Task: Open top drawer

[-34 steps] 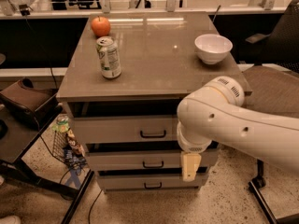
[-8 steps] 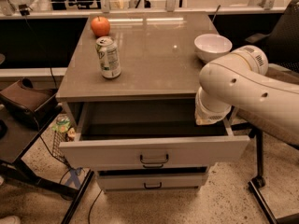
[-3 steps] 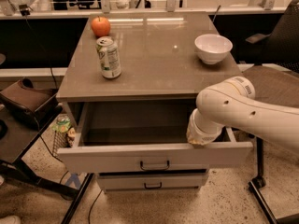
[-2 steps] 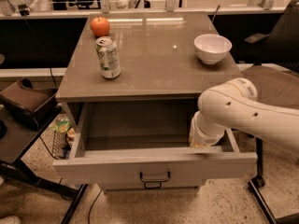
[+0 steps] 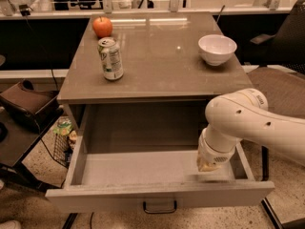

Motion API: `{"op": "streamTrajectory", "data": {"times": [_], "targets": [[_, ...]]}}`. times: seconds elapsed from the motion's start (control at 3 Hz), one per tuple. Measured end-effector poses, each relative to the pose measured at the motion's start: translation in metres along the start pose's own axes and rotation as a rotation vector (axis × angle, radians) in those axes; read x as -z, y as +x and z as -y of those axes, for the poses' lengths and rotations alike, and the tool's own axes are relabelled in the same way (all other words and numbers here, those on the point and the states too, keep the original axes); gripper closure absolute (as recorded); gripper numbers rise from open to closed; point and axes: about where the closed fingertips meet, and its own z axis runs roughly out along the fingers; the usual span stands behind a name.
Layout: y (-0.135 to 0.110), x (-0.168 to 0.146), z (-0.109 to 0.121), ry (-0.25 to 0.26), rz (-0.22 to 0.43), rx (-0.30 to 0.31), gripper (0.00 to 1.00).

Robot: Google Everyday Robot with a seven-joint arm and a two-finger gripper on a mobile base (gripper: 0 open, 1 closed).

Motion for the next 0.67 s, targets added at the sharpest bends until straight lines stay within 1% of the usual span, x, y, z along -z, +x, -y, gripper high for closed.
{"op": "streamTrajectory", "data": {"times": [0.33, 0.67], "targets": [[0.0001, 0.0005, -0.0005, 0.001, -0.001, 0.000, 0.74], [0.0004, 0.0013, -0.0012, 0.001, -0.003, 0.001, 0.43]]}}
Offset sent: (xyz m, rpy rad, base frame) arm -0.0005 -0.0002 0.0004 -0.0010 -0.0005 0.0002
